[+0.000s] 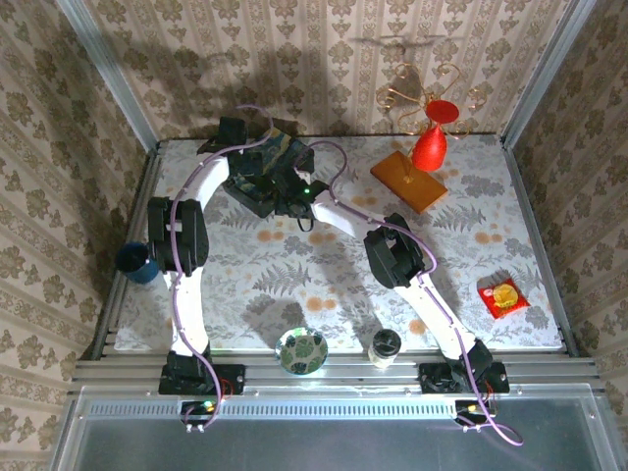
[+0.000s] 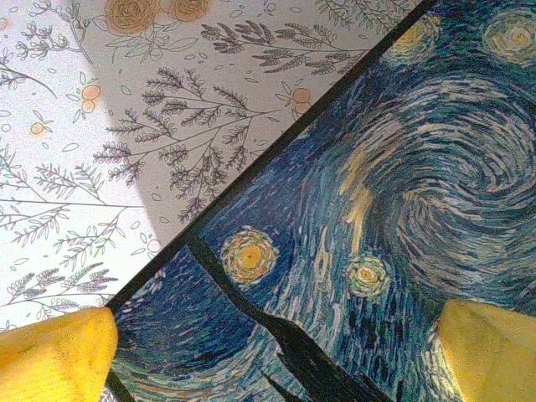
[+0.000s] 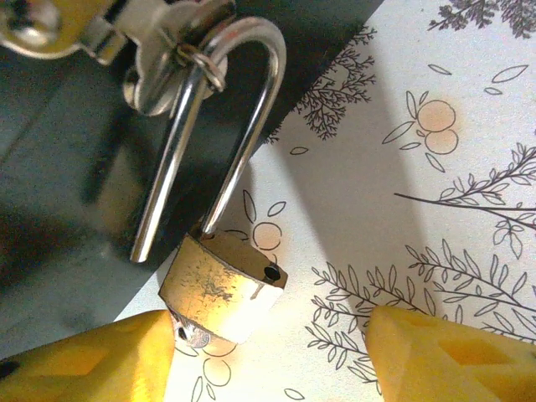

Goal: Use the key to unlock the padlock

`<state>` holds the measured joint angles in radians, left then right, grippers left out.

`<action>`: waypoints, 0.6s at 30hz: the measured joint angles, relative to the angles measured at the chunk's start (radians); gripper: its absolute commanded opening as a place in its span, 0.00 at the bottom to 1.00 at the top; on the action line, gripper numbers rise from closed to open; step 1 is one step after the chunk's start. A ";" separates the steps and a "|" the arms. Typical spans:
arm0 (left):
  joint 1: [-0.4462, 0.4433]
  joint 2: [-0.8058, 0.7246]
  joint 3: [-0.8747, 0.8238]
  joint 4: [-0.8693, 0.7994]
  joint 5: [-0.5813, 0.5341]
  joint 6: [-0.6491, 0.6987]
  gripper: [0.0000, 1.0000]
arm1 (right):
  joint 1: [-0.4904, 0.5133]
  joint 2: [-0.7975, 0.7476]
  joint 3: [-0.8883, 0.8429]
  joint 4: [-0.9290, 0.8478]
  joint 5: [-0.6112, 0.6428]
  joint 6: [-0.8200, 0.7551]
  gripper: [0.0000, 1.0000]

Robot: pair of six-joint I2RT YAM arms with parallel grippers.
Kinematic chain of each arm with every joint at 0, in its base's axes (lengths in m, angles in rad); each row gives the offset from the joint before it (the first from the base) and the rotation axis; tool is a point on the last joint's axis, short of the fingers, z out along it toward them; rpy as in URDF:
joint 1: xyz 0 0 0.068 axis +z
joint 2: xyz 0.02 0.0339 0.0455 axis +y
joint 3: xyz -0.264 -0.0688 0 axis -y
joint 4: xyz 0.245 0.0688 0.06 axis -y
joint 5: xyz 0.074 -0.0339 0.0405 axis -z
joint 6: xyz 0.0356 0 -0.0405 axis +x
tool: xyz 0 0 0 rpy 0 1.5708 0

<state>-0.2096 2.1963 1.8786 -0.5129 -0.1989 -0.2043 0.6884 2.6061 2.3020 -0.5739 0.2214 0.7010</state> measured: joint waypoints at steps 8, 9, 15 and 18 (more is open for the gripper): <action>0.000 0.000 -0.005 0.008 0.000 -0.001 1.00 | 0.000 0.117 0.274 -0.223 0.094 -0.021 0.83; 0.000 0.000 -0.005 0.008 0.000 -0.001 1.00 | -0.001 0.130 0.296 -0.239 0.097 -0.020 0.81; 0.000 0.000 0.002 0.005 0.000 0.000 1.00 | -0.004 0.128 0.294 -0.268 0.112 -0.010 0.69; 0.000 0.000 0.013 0.000 0.000 0.009 1.00 | -0.007 0.064 0.183 -0.245 0.126 -0.010 0.56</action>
<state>-0.2096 2.1963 1.8915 -0.5125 -0.1989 -0.1955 0.6815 2.6705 2.4847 -0.8192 0.3477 0.6910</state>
